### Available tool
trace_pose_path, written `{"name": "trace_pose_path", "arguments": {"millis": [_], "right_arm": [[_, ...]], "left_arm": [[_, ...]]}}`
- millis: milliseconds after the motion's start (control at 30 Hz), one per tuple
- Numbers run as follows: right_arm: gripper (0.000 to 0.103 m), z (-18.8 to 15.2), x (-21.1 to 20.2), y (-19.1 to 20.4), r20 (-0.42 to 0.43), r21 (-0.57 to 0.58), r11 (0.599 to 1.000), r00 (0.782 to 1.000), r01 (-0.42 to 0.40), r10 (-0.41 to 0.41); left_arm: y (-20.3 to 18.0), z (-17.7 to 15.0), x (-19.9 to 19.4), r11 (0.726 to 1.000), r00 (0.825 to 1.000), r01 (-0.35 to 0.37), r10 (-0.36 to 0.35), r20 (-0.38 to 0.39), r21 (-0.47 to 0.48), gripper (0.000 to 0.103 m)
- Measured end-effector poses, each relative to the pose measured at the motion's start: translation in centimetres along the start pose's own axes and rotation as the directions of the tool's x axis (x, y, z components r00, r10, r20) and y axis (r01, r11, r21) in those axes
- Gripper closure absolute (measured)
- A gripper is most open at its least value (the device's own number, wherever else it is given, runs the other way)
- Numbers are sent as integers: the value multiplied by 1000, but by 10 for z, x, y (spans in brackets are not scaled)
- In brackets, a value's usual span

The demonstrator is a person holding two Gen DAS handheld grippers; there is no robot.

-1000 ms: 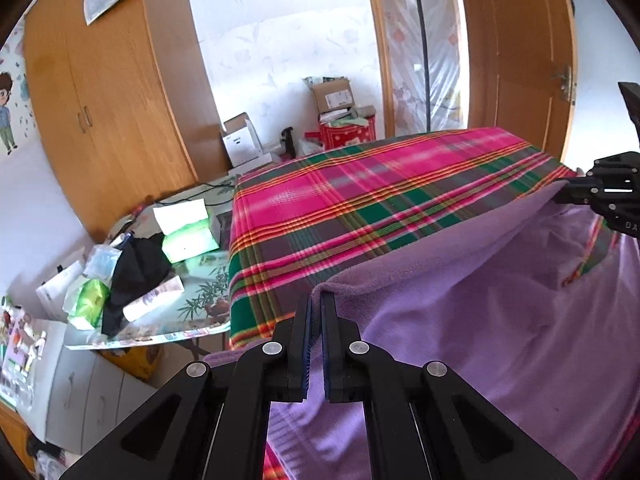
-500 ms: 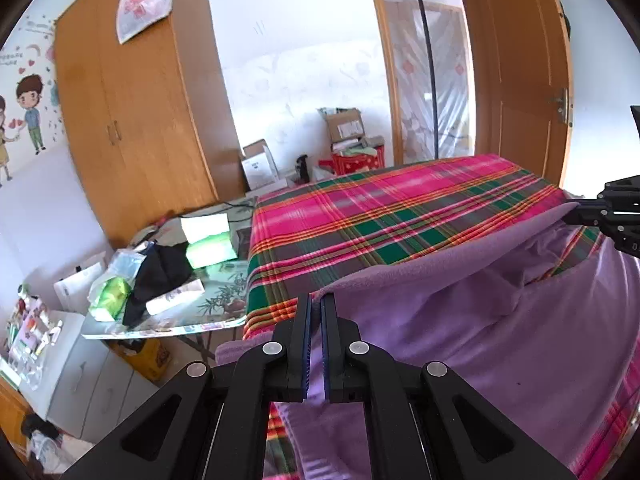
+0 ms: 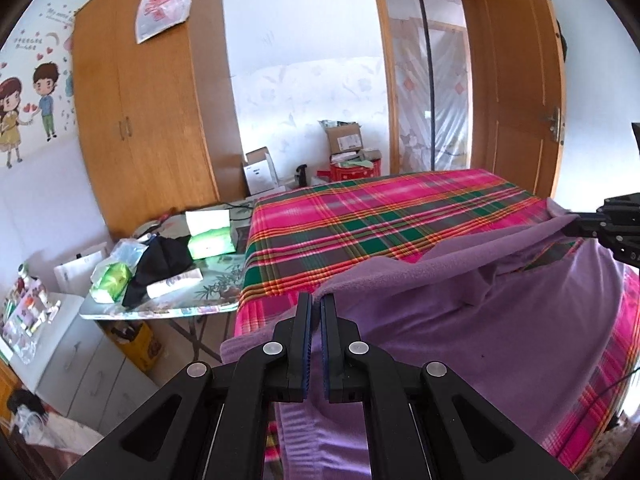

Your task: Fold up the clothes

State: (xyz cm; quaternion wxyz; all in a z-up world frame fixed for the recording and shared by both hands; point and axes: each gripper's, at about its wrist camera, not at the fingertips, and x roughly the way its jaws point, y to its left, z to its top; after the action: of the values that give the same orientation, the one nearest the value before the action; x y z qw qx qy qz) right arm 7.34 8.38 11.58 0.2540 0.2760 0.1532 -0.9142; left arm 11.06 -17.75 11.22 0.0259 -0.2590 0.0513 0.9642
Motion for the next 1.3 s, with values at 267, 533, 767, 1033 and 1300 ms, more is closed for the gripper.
{"name": "trace_pose_path", "arguments": {"millis": [267,533,767,1033,1300], "right_arm": [[100,-19,-9,16,-20,5,1000,1000,-8,8],[100,-41,-19,24,-44,24,1000,999,-14,15],[100,-66,-20,33,-77,31,999,997,-23,25],[100,-89,-21,32,-113,71,997,993,-20,28],[100,-106,-12,32,-159,89,996,987,-21,35]], "left_arm": [[-6,-24,-20,1000,1000,-27,27,11,-5,99],[-13,-47,-31,1000,1000,-10,10,-17,-16,99],[-21,-71,-38,999,999,-32,32,-38,-16,101],[-30,-89,-41,999,998,-17,16,-63,-29,101],[-27,-105,-35,996,994,-15,5,-113,-86,101]]}}
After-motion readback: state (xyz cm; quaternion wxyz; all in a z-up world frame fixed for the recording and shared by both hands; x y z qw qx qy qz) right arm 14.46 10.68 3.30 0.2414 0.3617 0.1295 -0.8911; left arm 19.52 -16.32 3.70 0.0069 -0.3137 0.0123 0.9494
